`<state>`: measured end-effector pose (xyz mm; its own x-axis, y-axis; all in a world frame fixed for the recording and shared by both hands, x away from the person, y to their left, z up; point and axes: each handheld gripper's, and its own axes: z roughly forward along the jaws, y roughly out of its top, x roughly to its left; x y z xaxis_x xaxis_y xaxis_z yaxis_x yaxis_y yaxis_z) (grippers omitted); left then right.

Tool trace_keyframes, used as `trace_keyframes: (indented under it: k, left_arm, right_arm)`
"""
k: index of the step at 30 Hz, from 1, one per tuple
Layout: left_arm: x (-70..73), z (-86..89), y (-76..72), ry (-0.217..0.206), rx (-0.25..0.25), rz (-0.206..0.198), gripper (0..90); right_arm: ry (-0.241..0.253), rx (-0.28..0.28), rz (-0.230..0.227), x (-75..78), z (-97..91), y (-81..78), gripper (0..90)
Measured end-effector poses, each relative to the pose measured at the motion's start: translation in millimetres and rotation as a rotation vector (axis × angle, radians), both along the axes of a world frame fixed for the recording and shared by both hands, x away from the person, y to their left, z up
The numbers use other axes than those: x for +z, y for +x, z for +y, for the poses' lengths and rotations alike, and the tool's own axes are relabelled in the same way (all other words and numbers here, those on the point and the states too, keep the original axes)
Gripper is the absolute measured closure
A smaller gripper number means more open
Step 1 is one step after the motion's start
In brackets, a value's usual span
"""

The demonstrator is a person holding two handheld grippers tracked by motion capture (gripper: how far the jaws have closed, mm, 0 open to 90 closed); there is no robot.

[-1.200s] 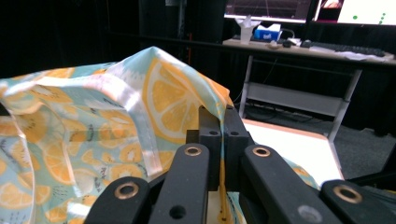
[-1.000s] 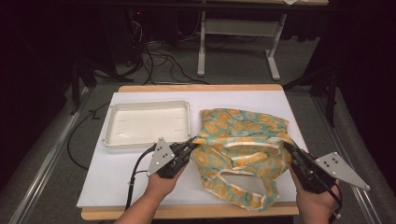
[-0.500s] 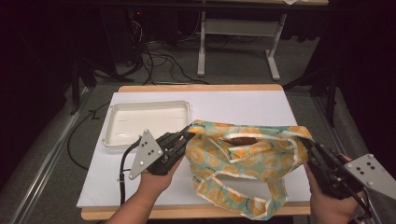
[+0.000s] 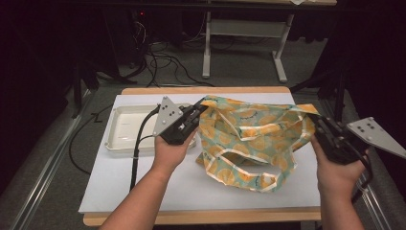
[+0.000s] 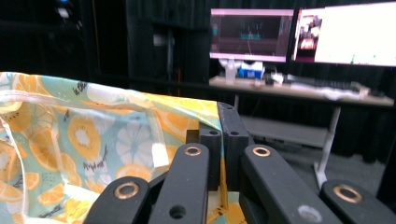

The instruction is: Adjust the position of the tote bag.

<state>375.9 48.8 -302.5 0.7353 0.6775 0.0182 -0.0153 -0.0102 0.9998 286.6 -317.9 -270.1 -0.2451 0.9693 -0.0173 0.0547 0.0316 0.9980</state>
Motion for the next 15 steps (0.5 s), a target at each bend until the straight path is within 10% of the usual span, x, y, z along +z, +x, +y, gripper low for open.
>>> trace_keyframes:
  k: [15]
  left_arm:
    - [-122.3,-20.7,49.0,0.163,0.077,0.344,82.5]
  right_arm:
    - [-0.042,-0.083,0.358,-123.6,-11.7,91.3,88.6]
